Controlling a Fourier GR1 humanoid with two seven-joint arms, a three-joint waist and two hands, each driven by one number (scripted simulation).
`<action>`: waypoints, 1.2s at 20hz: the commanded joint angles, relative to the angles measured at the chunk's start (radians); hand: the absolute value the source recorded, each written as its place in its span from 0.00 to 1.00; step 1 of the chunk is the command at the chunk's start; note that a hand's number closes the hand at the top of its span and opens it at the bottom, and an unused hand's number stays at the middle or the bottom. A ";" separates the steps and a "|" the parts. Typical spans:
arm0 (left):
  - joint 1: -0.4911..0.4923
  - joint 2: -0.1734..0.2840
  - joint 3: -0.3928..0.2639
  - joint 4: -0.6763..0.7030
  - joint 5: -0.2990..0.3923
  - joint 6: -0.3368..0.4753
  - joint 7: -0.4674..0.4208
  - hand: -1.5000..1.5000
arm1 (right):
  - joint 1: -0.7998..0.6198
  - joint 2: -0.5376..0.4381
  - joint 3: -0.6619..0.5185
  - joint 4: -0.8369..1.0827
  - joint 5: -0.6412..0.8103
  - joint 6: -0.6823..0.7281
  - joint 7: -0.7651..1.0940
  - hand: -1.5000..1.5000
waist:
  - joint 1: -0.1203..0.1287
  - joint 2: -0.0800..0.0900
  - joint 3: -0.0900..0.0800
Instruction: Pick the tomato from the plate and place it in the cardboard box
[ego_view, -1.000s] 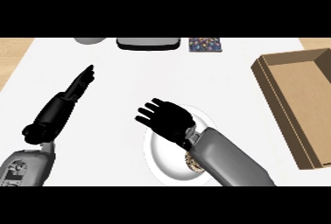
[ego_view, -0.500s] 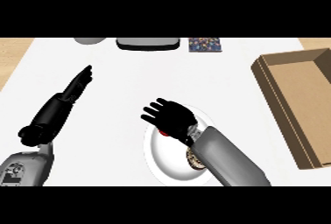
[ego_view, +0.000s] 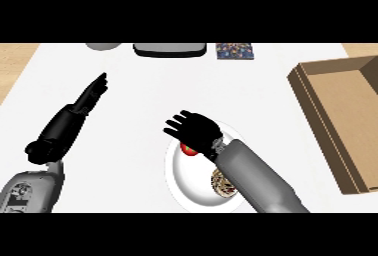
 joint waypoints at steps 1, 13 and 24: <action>0.019 -0.006 0.006 -0.001 -0.017 -0.009 -0.015 0.50 | -0.013 0.004 0.021 0.027 0.014 -0.026 -0.050 1.00 | -0.001 0.000 0.000; 0.019 -0.026 0.006 -0.025 -0.027 -0.007 0.002 0.50 | -0.022 -0.005 -0.082 0.135 -0.024 -0.332 -0.091 1.00 | -0.004 0.000 0.000; -0.015 -0.006 0.022 -0.013 0.011 -0.050 0.008 0.50 | -0.248 -0.161 -0.596 0.322 -0.175 -0.442 0.474 1.00 | 0.024 0.013 0.001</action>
